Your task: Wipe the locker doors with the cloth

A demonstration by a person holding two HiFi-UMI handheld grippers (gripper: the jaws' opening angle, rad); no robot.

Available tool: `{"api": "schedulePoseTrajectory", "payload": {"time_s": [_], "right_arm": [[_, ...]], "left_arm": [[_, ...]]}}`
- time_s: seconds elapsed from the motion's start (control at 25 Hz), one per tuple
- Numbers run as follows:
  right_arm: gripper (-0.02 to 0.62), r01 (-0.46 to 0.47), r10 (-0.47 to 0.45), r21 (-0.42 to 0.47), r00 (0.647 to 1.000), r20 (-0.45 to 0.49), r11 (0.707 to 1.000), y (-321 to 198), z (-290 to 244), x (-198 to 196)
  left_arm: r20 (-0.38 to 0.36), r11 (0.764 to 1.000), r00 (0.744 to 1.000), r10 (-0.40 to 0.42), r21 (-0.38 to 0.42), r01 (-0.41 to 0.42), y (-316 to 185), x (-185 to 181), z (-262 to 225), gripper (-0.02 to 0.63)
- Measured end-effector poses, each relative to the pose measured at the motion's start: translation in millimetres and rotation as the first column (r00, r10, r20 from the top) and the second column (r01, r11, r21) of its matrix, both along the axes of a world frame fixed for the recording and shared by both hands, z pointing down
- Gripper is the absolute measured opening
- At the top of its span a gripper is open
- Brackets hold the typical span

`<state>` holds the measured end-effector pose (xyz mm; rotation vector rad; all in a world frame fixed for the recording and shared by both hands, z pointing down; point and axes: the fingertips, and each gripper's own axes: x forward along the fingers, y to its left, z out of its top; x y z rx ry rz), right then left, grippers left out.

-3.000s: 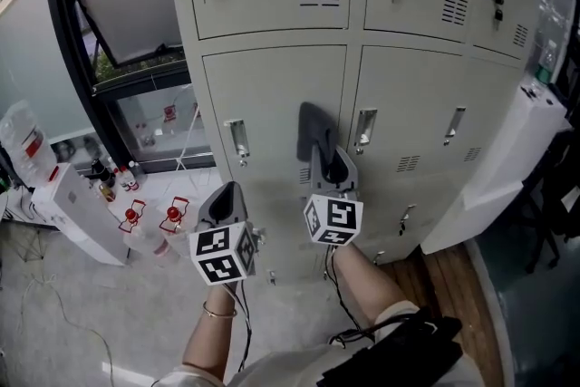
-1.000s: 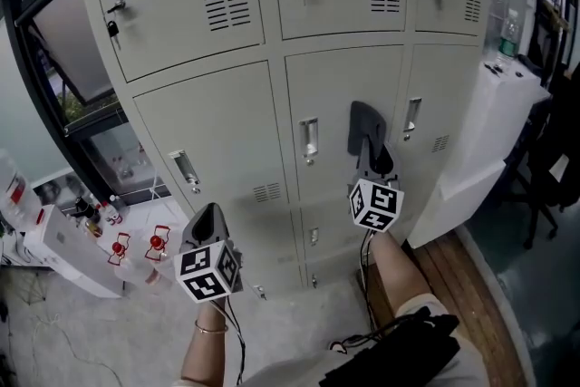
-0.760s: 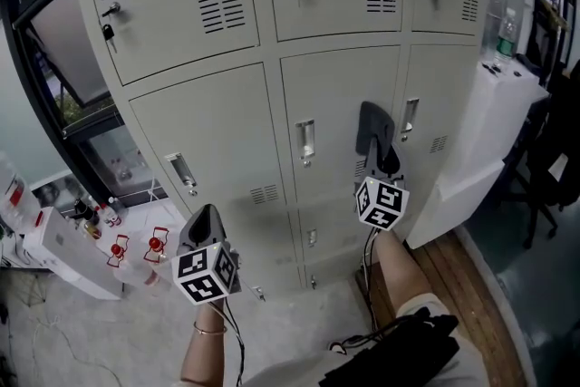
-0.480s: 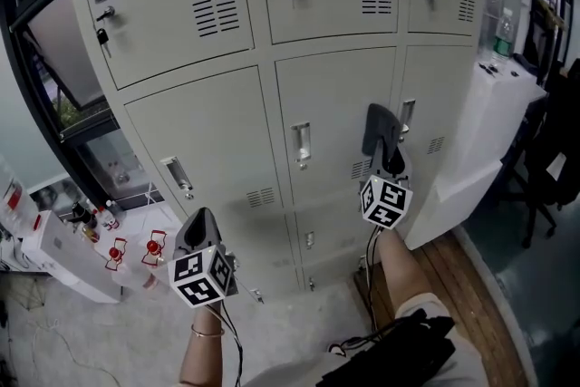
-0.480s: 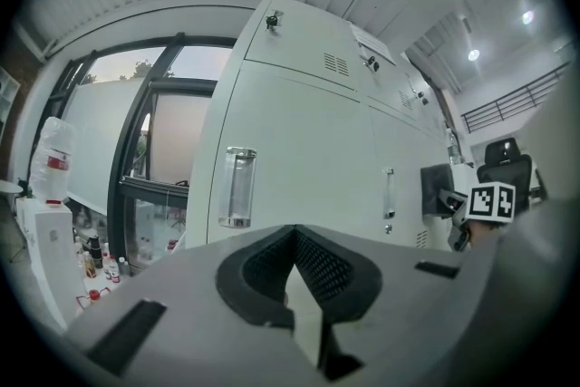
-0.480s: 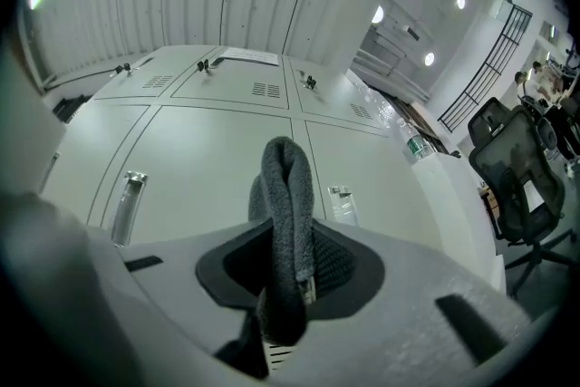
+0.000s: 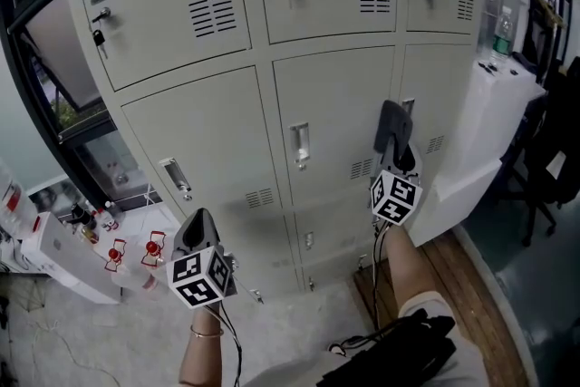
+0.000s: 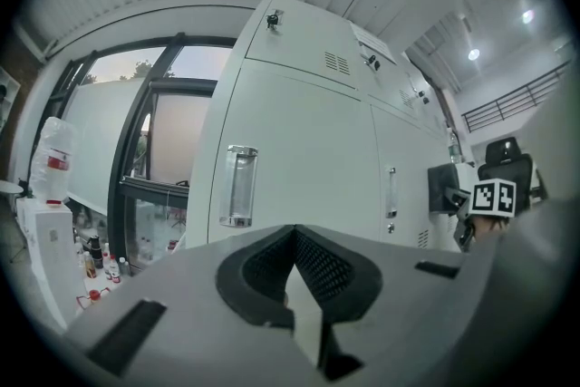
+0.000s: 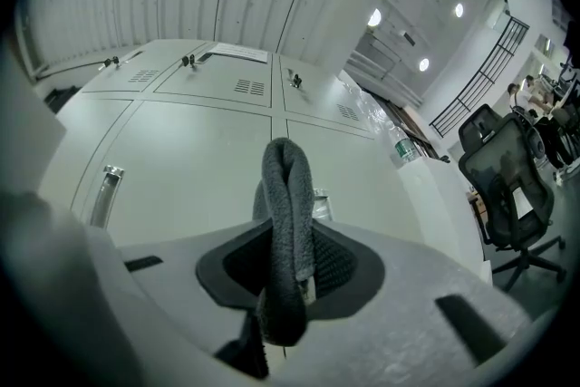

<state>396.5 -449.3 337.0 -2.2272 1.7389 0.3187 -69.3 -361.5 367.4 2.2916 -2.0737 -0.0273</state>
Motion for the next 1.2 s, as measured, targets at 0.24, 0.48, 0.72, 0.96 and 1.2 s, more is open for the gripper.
{"api": "schedulePoseTrajectory", "payload": {"time_s": [0.24,0.48,0.72,0.96,1.2], "right_arm": [[0.078,0.051,-0.051,0.049,0.999,-0.011,0.997,23.0,-5.4,-24.0],[0.078,0.167,-0.165,0.101,0.986,-0.027,0.981,48.1,-10.5,-92.7],[0.078,0.345,-0.338,0.108,0.938,-0.084,0.932,71.4,-7.5,-207.4],[0.078,0.487,-0.483,0.087,0.874,-0.057,0.869,92.0,21.1,-323.8],[0.078,0.587,-0.585,0.026,0.809,-0.052,0.809,100.0,58.6,-415.3]], "left_arm": [[-0.004,1.0,1.0,0.006,-0.011,-0.006,0.4,-1.3,5.4,0.003],[0.003,0.999,1.0,-0.002,-0.033,0.002,4.2,-17.3,19.3,0.003],[-0.019,0.998,1.0,-0.024,-0.059,0.023,14.0,-50.6,33.7,0.003],[-0.015,0.994,0.998,-0.064,-0.095,0.062,29.3,-97.8,50.9,0.003],[0.004,0.989,0.995,-0.102,-0.111,0.102,44.7,-145.5,61.0,0.003]]}}
